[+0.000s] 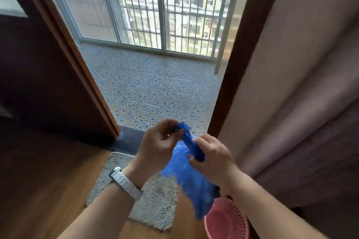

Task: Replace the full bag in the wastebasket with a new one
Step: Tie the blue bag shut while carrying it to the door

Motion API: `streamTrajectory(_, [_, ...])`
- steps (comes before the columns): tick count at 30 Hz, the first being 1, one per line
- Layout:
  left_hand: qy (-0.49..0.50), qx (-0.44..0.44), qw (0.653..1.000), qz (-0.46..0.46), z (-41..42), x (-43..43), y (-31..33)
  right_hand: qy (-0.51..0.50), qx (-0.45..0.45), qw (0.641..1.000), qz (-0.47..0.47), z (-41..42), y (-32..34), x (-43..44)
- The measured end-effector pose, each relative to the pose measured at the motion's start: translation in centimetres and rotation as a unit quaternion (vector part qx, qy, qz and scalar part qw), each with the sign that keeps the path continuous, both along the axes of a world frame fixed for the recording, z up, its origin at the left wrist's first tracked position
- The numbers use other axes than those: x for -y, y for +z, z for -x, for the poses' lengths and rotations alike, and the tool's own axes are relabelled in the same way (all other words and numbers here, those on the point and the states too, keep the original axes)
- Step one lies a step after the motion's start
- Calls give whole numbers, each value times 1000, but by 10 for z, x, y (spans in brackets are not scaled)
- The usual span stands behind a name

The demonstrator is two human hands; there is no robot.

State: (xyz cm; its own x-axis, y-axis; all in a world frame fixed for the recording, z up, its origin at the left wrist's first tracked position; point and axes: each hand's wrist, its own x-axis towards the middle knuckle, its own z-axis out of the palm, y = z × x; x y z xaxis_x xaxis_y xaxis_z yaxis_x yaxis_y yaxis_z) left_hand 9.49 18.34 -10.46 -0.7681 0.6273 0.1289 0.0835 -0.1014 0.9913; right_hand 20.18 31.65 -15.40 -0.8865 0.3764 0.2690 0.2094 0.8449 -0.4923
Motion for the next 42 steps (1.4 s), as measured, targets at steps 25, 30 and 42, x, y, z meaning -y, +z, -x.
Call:
streamTrajectory(25, [286, -61, 956, -9, 248, 137, 54, 289, -37, 951, 97, 334, 39, 135])
streamTrajectory(30, [392, -65, 917, 13, 290, 146, 68, 406, -41, 912, 44, 414, 55, 129])
streamTrajectory(42, [551, -78, 828, 72, 342, 200, 88, 554, -73, 829, 22, 526, 74, 194])
